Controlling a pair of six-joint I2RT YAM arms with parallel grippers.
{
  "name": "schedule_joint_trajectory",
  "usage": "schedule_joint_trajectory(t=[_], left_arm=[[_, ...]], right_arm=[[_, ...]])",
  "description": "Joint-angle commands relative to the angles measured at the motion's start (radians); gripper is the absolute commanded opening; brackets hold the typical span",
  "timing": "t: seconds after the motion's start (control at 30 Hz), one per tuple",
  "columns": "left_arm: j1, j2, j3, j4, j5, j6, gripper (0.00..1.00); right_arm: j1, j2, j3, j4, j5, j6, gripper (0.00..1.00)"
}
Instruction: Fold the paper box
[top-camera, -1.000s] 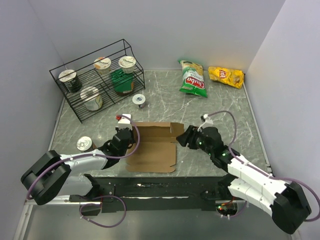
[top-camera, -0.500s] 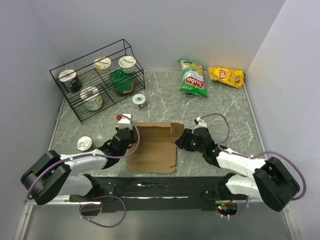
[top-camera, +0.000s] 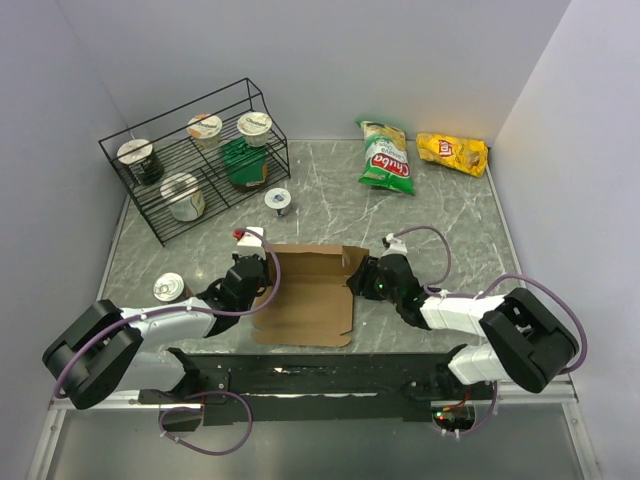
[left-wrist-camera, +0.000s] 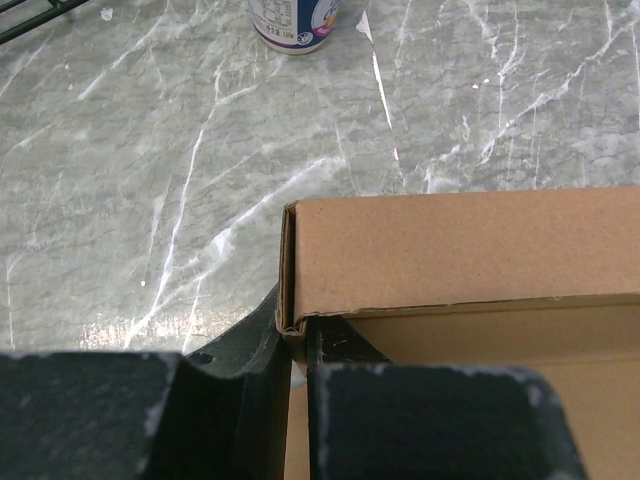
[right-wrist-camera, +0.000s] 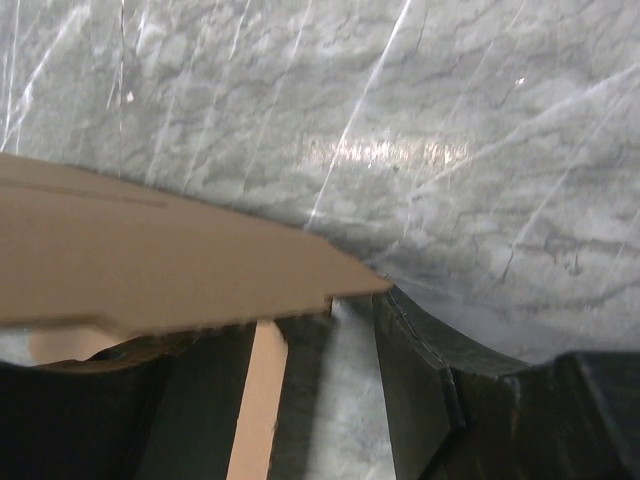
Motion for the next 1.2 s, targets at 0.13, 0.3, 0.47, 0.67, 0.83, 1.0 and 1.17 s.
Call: schedule_joint_trajectory(t=[0.13,0.3,0.47,0.67,0.83,1.0,1.17], left_arm=[[0.0,0.015,0.027,-0.011,0.027,-0.011,0.07],[0.0,0.02,0.032,-0.013,0.028,-0.01,0.07],[-0.001,0.024,0.035,-0.014,0.03,-0.008,0.06],[-0.001,0.028,0.037,-0.01,0.047,-0.007,0.06],[-0.003,0.037,0.041,-0.007,0.059,-0.007,0.06],[-0.006,0.037,0.043,-0.008,0.062,-0.007,0.06],[-0.006,0.043,0.049,-0.016,0.05,-0.004,0.05]], right_arm=[[0.007,0.052,0.043,0.127,0.041,0.005,0.53],[0.012,0.038,0.06,0.113,0.063,0.018,0.45],[0.04,0.039,0.082,0.09,0.101,0.005,0.36],[0.107,0.065,0.132,0.058,0.167,-0.03,0.18],[0.167,0.099,0.177,0.035,0.208,-0.054,0.15],[0.217,0.141,0.223,-0.005,0.265,-0.062,0.14],[0.225,0.144,0.217,0.012,0.264,-0.038,0.22]])
